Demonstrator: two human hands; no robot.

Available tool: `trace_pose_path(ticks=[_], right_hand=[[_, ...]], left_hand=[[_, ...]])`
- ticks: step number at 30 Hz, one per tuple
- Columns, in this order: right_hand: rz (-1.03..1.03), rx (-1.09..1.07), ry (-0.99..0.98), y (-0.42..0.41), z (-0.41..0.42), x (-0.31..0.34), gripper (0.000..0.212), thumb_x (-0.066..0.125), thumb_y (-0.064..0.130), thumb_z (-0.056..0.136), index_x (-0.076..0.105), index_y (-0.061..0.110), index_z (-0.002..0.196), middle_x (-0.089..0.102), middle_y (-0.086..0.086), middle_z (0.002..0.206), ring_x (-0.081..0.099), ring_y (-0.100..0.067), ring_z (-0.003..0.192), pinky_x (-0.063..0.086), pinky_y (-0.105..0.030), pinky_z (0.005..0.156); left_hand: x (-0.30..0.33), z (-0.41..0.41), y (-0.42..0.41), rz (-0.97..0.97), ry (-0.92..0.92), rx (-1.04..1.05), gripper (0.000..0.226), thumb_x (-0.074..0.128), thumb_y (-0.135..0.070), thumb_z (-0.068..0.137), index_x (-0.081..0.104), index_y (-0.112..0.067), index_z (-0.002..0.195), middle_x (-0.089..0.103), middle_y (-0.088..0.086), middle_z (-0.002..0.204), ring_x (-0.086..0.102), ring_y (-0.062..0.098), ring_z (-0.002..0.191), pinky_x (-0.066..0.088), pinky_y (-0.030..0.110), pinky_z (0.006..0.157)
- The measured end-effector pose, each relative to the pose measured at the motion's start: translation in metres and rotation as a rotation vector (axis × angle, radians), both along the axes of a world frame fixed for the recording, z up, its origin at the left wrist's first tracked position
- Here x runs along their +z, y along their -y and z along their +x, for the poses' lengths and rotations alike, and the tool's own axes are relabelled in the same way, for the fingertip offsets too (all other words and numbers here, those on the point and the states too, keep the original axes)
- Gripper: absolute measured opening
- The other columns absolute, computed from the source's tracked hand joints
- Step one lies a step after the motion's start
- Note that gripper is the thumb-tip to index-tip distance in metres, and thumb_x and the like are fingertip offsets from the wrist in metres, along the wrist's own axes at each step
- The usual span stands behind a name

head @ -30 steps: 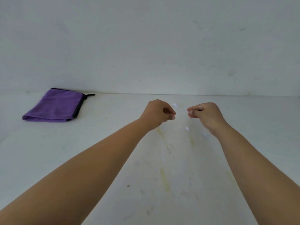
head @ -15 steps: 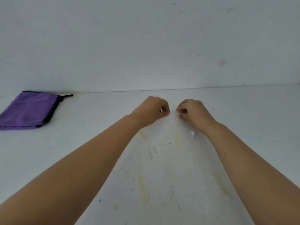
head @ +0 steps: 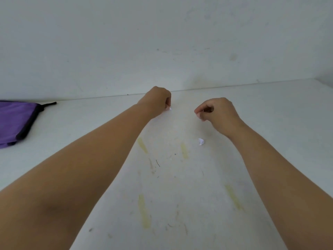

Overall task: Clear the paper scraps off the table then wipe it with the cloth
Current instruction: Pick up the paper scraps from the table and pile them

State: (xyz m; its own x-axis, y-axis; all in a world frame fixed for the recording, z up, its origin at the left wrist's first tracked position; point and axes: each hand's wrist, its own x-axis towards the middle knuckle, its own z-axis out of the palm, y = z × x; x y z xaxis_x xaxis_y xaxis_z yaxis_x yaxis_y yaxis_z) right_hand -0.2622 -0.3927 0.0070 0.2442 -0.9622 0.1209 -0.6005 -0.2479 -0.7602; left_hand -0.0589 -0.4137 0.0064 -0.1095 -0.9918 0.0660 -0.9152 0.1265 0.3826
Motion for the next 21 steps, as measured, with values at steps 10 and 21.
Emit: trace_pose_path(ticks=[10, 21], right_hand=[[-0.097, 0.165, -0.352, -0.037, -0.021, 0.007, 0.027, 0.056, -0.007, 0.084, 0.074, 0.009, 0.098, 0.072, -0.008, 0.089, 0.064, -0.018, 0.08, 0.043, -0.015, 0.074], [-0.197, 0.304, -0.688, -0.054, -0.013, -0.008, 0.031, 0.052, -0.008, 0.081, 0.073, 0.012, 0.095, 0.067, -0.003, 0.099, 0.063, -0.019, 0.091, 0.045, -0.022, 0.081]], left_hand=[[-0.005, -0.001, -0.021, 0.0, -0.284, 0.011, 0.017, 0.058, -0.007, 0.087, 0.064, -0.019, 0.098, 0.061, 0.0, 0.078, 0.055, 0.015, 0.062, 0.042, 0.021, 0.054], [0.007, 0.01, -0.09, 0.218, -0.734, 0.012, 0.016, 0.063, -0.004, 0.086, 0.066, -0.004, 0.102, 0.062, 0.004, 0.075, 0.061, 0.016, 0.069, 0.056, 0.025, 0.078]])
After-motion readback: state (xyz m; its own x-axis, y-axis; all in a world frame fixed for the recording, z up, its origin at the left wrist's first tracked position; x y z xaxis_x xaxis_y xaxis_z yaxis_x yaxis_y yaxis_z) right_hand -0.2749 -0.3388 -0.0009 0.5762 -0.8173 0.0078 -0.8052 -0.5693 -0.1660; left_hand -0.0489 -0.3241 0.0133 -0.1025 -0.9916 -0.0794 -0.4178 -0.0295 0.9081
